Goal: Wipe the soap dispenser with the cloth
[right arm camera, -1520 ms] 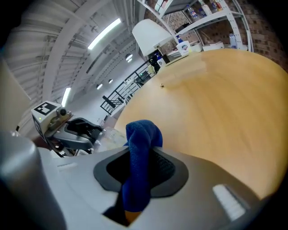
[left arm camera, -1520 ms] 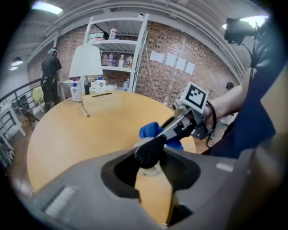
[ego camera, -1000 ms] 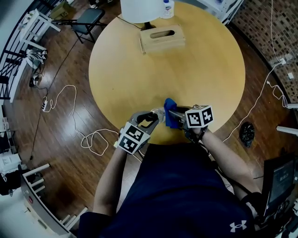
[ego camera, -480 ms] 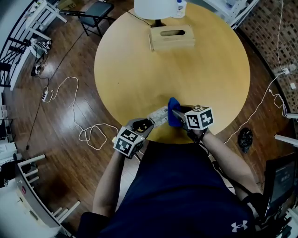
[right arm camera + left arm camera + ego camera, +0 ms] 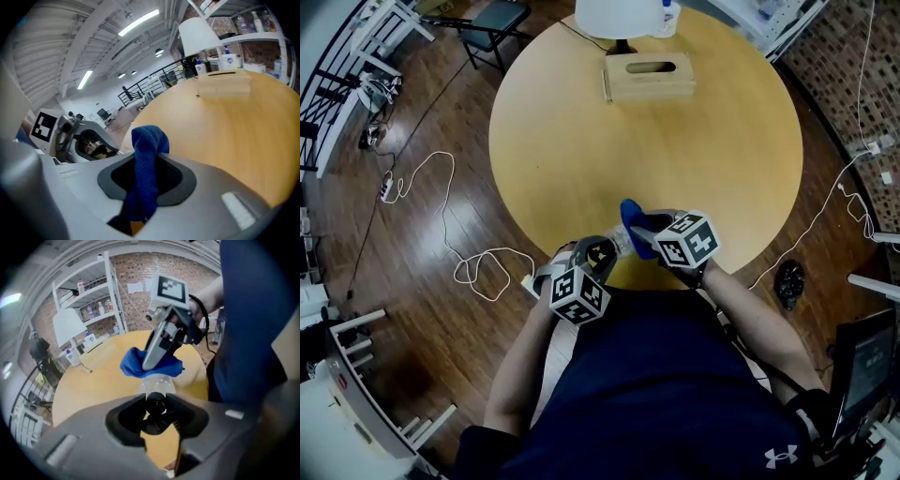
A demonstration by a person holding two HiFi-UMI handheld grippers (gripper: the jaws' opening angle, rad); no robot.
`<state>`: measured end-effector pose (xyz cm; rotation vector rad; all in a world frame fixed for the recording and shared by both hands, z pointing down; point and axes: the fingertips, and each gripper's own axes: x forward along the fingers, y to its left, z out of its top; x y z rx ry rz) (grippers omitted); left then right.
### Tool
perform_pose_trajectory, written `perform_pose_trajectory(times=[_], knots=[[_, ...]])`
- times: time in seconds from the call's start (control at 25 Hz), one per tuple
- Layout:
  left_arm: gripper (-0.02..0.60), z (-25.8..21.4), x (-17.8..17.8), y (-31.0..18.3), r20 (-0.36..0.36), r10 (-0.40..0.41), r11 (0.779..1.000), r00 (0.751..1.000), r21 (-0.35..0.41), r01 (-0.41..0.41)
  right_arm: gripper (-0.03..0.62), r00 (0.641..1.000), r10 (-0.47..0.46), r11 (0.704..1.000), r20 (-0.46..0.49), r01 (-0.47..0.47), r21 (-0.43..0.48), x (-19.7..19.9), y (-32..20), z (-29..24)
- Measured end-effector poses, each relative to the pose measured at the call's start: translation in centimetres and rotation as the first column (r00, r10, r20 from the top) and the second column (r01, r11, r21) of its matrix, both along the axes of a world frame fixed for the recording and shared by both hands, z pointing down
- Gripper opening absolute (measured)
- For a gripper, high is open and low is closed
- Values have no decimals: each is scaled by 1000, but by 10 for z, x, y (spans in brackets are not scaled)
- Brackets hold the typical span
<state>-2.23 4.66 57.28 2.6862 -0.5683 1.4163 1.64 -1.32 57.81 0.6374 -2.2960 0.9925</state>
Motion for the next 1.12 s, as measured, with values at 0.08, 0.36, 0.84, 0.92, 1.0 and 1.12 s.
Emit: perform_pose_trajectory(times=[0.08,0.36,0.84,0.92,1.0,1.12], knots=[[133,-1,3,1,32,52,998,998,36,-53,95,995,90,994,-34,-91,-52,30,-7,20],[133,-3,6,2,98,152,980,984,115,-163,95,992,128,990,2,-128,-54,28,-9,3],[133,-8,20,-9,241,350,904,905,165,-394,94,985,171,978,-24,-173,-115,50,-13,24],[135,-12,26,-14,240,356,911,903,126,-392,94,966,249,950,-72,-258,-177,80,-11,50],[135,-20,38,-23,194,306,945,932,60,-323,95,939,320,914,-122,-340,-220,106,-6,70],[132,-38,71,-41,97,236,971,967,22,-239,95,900,426,868,-97,-436,-236,124,-6,71]])
